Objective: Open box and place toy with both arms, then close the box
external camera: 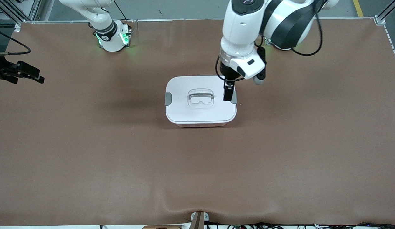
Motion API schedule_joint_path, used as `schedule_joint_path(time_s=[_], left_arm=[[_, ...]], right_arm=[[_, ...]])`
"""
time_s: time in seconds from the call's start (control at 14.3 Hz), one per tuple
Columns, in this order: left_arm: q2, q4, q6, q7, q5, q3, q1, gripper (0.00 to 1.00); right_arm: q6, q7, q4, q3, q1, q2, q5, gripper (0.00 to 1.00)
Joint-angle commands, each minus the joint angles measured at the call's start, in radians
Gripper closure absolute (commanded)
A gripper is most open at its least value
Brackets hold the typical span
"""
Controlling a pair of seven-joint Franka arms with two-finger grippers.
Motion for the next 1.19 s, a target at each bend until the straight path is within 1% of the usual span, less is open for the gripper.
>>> schedule_joint_path(time_s=[0.0,0.14,0.28,0.42,0.63,0.77,0.91,1.05,1.12], left_arm=[[-0.058,0.016,-0.094,0.114,-0.022,-0.005,0.03,0.0],[-0.094,0.02,-0.103,0.152,-0.022,0.006,0.055,0.0],[-0.108,0.025,-0.103,0.177,-0.022,0.006,0.085,0.0],[-0.108,0.048,-0.103,0.212,-0.022,0.007,0.108,0.0],[-0.111,0.048,-0.118,0.266,-0.022,0.007,0.119,0.0],[-0.112,0.05,-0.18,0.376,-0.022,0.006,0.139,0.0],[-0.121,0.051,-0.227,0.515,-0.028,0.004,0.196,0.0],[-0.129,0.057,-0.231,0.663,-0.067,0.006,0.245,0.0],[-0.131,0.057,-0.229,0.71,-0.067,0.006,0.257,0.0]], right_arm=[[0.006,0.005,-0.006,-0.003,0.006,-0.02,-0.018,0.0],[0.017,-0.004,-0.005,-0.006,0.002,-0.018,-0.017,0.0],[0.023,-0.006,-0.005,-0.006,-0.002,-0.018,-0.014,0.0],[0.023,-0.004,-0.005,-0.006,-0.004,-0.018,-0.012,0.0],[0.023,-0.004,-0.003,-0.006,-0.002,-0.018,-0.012,0.0],[0.019,0.009,0.003,-0.006,-0.004,-0.018,-0.012,0.0],[0.009,0.008,0.012,-0.007,-0.005,-0.02,-0.02,0.0],[0.009,0.008,0.021,-0.007,-0.005,-0.02,-0.02,0.0],[0.009,0.008,0.021,-0.007,-0.005,-0.02,-0.02,0.0]])
